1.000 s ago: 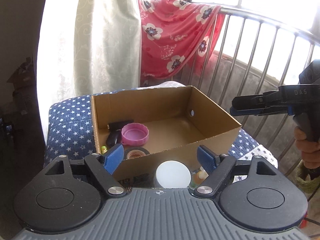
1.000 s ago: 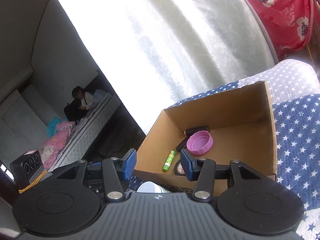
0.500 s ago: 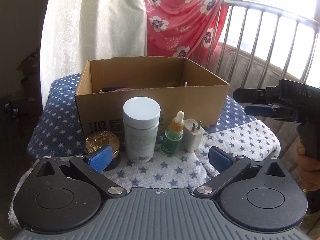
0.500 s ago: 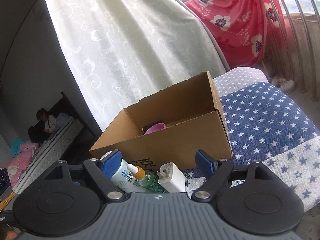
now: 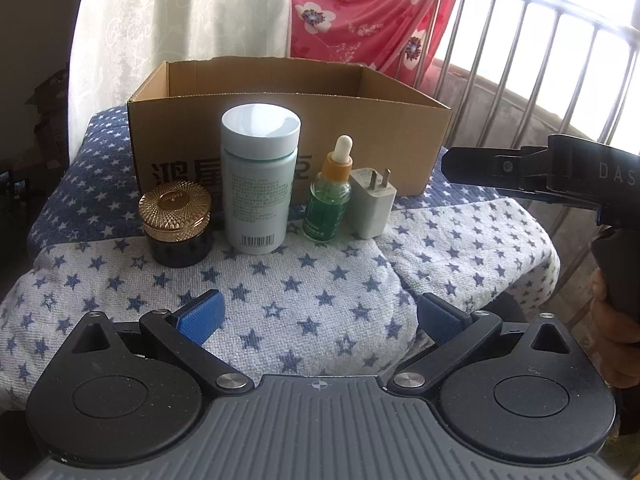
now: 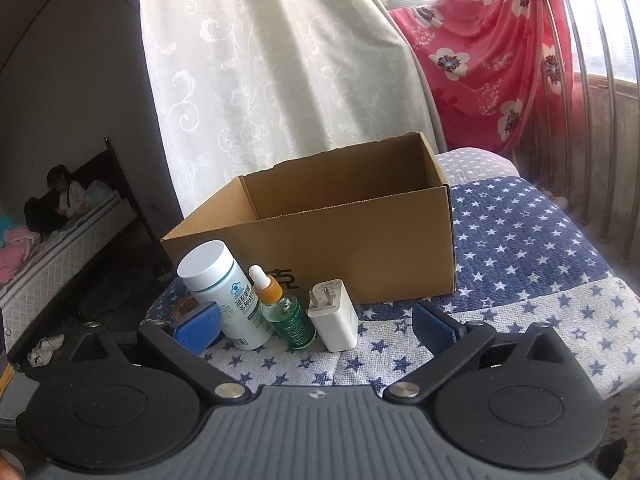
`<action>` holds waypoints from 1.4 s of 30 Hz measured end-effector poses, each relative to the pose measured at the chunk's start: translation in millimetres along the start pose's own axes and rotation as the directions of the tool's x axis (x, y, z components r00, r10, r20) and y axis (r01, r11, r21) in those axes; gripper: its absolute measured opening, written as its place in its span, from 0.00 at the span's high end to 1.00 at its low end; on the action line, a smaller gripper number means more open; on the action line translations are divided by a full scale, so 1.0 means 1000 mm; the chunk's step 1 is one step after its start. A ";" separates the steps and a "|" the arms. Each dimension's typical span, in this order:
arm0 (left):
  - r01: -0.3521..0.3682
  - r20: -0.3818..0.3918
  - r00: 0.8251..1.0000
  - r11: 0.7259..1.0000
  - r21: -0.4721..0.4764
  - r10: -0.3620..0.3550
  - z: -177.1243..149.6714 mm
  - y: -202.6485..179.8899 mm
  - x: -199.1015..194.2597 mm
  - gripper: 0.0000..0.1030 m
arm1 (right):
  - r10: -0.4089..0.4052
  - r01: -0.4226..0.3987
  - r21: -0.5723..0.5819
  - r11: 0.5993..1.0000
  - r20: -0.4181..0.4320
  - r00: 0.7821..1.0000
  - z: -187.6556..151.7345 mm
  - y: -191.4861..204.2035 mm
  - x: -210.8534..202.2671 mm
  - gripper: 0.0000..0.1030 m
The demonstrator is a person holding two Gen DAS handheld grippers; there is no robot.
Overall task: Organize rigid objects
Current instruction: 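Withdraw the right gripper from the box toward the white plug charger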
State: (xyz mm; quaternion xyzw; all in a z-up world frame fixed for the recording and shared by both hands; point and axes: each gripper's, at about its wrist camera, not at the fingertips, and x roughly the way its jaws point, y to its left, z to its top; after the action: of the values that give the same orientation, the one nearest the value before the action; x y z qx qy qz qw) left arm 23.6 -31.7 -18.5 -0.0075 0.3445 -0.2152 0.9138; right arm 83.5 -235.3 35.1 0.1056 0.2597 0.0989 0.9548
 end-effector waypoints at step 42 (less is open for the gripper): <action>0.106 0.166 0.981 0.994 -0.026 -0.100 0.034 0.007 -0.013 0.00 | -0.023 0.030 -0.185 0.982 0.042 0.999 0.056 0.025 0.013 0.00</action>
State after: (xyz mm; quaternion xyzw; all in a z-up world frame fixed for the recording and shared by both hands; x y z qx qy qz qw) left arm 39.0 -24.9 14.5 -0.0589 0.2707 -0.2548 0.9265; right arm 119.7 -216.9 82.6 0.0146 0.2318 0.1077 0.9667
